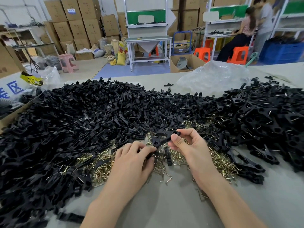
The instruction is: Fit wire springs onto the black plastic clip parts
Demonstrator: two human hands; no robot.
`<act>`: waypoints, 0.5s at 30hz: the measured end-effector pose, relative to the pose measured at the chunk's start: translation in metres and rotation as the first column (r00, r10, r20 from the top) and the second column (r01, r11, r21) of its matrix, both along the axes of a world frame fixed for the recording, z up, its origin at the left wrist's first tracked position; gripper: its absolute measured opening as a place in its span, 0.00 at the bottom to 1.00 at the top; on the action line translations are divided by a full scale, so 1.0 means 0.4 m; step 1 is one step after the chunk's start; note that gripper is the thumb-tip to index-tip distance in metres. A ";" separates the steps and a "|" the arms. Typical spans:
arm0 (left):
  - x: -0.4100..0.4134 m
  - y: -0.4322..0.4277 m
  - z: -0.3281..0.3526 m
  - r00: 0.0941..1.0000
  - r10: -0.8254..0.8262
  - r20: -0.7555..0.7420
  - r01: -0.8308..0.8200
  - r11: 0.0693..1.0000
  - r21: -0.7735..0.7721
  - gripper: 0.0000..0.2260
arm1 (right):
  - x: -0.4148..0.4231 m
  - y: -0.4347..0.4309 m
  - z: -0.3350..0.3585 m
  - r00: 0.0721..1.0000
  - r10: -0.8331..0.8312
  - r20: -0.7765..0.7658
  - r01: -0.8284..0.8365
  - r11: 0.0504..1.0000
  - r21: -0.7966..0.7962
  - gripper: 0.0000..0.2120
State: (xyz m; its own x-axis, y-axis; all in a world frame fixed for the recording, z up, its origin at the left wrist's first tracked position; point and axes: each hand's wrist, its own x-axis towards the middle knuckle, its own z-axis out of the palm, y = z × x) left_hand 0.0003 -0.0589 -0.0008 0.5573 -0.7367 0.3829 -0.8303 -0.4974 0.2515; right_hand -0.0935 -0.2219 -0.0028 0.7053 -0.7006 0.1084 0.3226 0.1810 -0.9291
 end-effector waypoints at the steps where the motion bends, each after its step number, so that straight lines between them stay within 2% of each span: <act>1: 0.000 0.001 0.000 1.000 -0.012 0.021 0.012 1.000 0.006 0.11 | 0.001 -0.002 -0.003 1.000 -0.003 -0.007 0.002 1.000 -0.006 0.10; 8: 0.011 0.003 0.000 0.998 -0.054 0.013 0.054 0.998 0.014 0.05 | -0.001 -0.005 -0.006 1.000 0.004 -0.028 -0.004 1.000 -0.019 0.10; 12: 0.026 0.001 0.000 0.997 -0.042 -0.069 0.038 0.997 -0.064 0.04 | -0.002 -0.001 0.002 1.000 0.003 -0.017 -0.004 1.000 -0.016 0.16; 15: 0.030 0.003 0.001 0.998 -0.027 -0.051 0.023 0.997 -0.073 0.04 | -0.002 -0.001 0.002 1.000 0.005 -0.018 -0.005 1.000 -0.018 0.18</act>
